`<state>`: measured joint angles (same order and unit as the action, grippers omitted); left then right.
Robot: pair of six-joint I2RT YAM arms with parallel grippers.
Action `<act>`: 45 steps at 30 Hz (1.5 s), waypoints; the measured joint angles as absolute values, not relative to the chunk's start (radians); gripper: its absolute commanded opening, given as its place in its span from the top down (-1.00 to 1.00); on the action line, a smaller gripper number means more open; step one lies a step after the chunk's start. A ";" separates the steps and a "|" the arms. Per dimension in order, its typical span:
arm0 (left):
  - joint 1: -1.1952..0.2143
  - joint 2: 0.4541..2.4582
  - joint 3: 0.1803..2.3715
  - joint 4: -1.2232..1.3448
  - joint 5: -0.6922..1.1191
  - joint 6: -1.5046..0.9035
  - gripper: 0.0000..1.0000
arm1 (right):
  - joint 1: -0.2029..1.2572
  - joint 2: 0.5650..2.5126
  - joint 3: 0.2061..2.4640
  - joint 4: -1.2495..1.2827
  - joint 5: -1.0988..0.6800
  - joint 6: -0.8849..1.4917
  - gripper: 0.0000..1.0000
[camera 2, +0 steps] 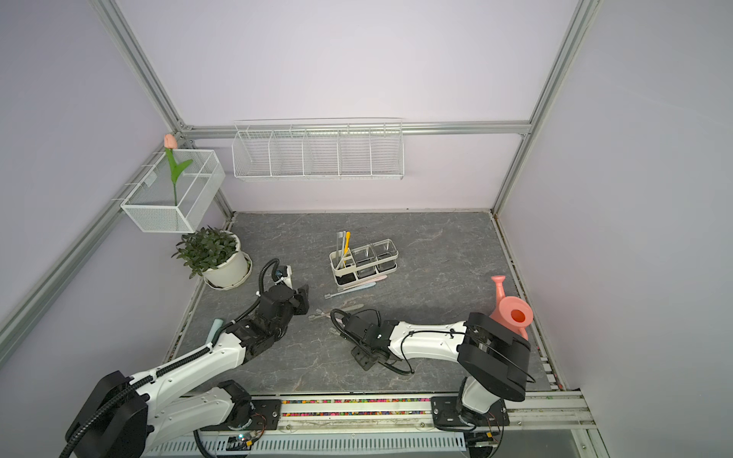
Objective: Place the toothbrush into the toothbrush holder
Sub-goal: Pick up the toothbrush from the center of the board.
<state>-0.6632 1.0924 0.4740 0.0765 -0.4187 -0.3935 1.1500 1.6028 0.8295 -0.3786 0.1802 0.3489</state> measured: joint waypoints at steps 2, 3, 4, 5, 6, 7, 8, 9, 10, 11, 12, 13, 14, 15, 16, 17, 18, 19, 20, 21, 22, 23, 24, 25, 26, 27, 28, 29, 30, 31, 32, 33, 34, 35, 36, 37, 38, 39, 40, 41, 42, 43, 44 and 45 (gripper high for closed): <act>-0.663 1.092 0.474 0.076 -0.419 -0.396 -0.11 | 1.150 1.611 0.838 -0.376 0.177 0.348 0.05; -0.663 1.092 0.474 0.076 -0.419 -0.397 -0.10 | 1.150 1.614 0.840 -0.376 0.176 0.348 0.07; -0.663 1.092 0.474 0.076 -0.419 -0.397 -0.11 | 1.150 1.615 0.842 -0.376 0.176 0.347 0.14; -0.663 1.092 0.474 0.076 -0.419 -0.399 -0.10 | 1.150 1.615 0.842 -0.376 0.176 0.346 0.19; -0.663 1.093 0.474 0.076 -0.419 -0.400 -0.11 | 1.150 1.615 0.842 -0.375 0.173 0.346 0.22; -0.663 1.093 0.474 0.076 -0.419 -0.400 -0.10 | 1.150 1.615 0.842 -0.375 0.170 0.346 0.24; -0.663 1.094 0.474 0.076 -0.419 -0.400 -0.10 | 1.150 1.616 0.843 -0.374 0.169 0.347 0.26; -0.663 1.095 0.474 0.076 -0.419 -0.400 -0.11 | 1.150 1.617 0.844 -0.373 0.165 0.347 0.27; -0.663 1.097 0.474 0.076 -0.419 -0.400 -0.11 | 1.150 1.618 0.846 -0.373 0.163 0.347 0.27; -0.663 1.098 0.474 0.076 -0.419 -0.400 -0.11 | 1.150 1.620 0.847 -0.373 0.163 0.347 0.27; -0.663 1.100 0.474 0.076 -0.419 -0.401 -0.11 | 1.150 1.622 0.849 -0.374 0.162 0.347 0.28; -0.663 1.100 0.474 0.076 -0.419 -0.401 -0.11 | 1.150 1.622 0.851 -0.374 0.159 0.347 0.28; -0.663 1.101 0.474 0.076 -0.419 -0.402 -0.11 | 1.150 1.624 0.852 -0.374 0.157 0.347 0.28; -0.663 1.101 0.474 0.076 -0.419 -0.403 -0.11 | 1.150 1.625 0.853 -0.376 0.156 0.347 0.29; -0.663 1.101 0.474 0.076 -0.419 -0.404 -0.11 | 1.150 1.626 0.855 -0.377 0.156 0.347 0.30; -0.663 1.101 0.474 0.076 -0.419 -0.405 -0.11 | 1.150 1.627 0.857 -0.379 0.156 0.347 0.30; -0.663 1.101 0.474 0.076 -0.419 -0.407 -0.11 | 1.150 1.629 0.859 -0.381 0.156 0.347 0.30; -0.663 1.101 0.474 0.076 -0.419 -0.407 -0.12 | 1.150 1.630 0.860 -0.382 0.156 0.347 0.30; -0.663 1.101 0.474 0.076 -0.419 -0.408 -0.12 | 1.150 1.631 0.862 -0.384 0.156 0.347 0.30; -0.663 1.102 0.474 0.076 -0.419 -0.408 -0.12 | 1.150 1.634 0.865 -0.386 0.156 0.347 0.31; -0.663 1.102 0.474 0.076 -0.419 -0.409 -0.12 | 1.150 1.637 0.868 -0.389 0.156 0.347 0.32; -0.663 1.103 0.474 0.076 -0.419 -0.410 -0.12 | 1.150 1.641 0.872 -0.390 0.155 0.345 0.35; -0.663 1.103 0.474 0.076 -0.418 -0.410 -0.12 | 1.150 1.645 0.876 -0.391 0.155 0.343 0.39; -0.663 1.104 0.474 0.076 -0.418 -0.410 -0.12 | 1.150 1.650 0.881 -0.392 0.155 0.342 0.41; -0.663 1.105 0.474 0.076 -0.418 -0.410 -0.12 | 1.150 1.654 0.887 -0.393 0.155 0.342 0.44; -0.663 1.106 0.474 0.076 -0.418 -0.410 -0.12 | 1.150 1.662 0.897 -0.400 0.154 0.342 0.44; -0.663 1.107 0.474 0.076 -0.418 -0.410 -0.12 | 1.150 1.673 0.909 -0.403 0.152 0.342 0.44; -0.663 1.109 0.474 0.076 -0.418 -0.410 -0.12 | 1.150 1.681 0.919 -0.404 0.150 0.341 0.44; -0.663 1.110 0.474 0.076 -0.418 -0.410 -0.12 | 1.150 1.690 0.929 -0.405 0.147 0.341 0.45; -0.663 1.111 0.474 0.076 -0.418 -0.410 -0.12 | 1.150 1.697 0.936 -0.406 0.145 0.340 0.48; -0.663 1.112 0.474 0.076 -0.418 -0.410 -0.12 | 1.150 1.701 0.941 -0.406 0.144 0.341 0.51; -0.663 1.112 0.474 0.076 -0.418 -0.411 -0.12 | 1.150 1.703 0.945 -0.406 0.142 0.340 0.52; -0.663 1.113 0.474 0.076 -0.418 -0.411 -0.12 | 1.150 1.704 0.945 -0.406 0.141 0.340 0.51; -0.663 1.113 0.474 0.076 -0.418 -0.411 -0.12 | 1.150 1.704 0.945 -0.406 0.141 0.341 0.52; -0.663 1.113 0.474 0.076 -0.418 -0.411 -0.12 | 1.150 1.704 0.945 -0.406 0.141 0.340 0.53; -0.663 1.113 0.474 0.076 -0.418 -0.411 -0.12 | 1.150 1.704 0.945 -0.406 0.141 0.340 0.56; -0.663 1.113 0.474 0.076 -0.418 -0.411 -0.12 | 1.150 1.704 0.945 -0.406 0.141 0.341 0.58; -0.663 1.113 0.474 0.076 -0.418 -0.411 -0.12 | 1.150 1.704 0.945 -0.406 0.141 0.341 0.60; -0.663 1.113 0.474 0.076 -0.418 -0.411 -0.12 | 1.150 1.704 0.945 -0.406 0.142 0.341 0.63; -0.663 1.113 0.475 0.076 -0.418 -0.411 -0.12 | 1.150 1.704 0.945 -0.406 0.142 0.342 0.65; -0.663 1.113 0.475 0.076 -0.418 -0.411 -0.12 | 1.150 1.704 0.945 -0.406 0.142 0.342 0.65; -0.663 1.113 0.475 0.076 -0.418 -0.411 -0.12 | 1.150 1.704 0.945 -0.406 0.143 0.342 0.65; -0.663 1.114 0.475 0.076 -0.418 -0.411 -0.12 | 1.150 1.704 0.945 -0.406 0.143 0.343 0.65; -0.663 1.116 0.475 0.076 -0.418 -0.411 -0.12 | 1.150 1.704 0.945 -0.406 0.144 0.343 0.65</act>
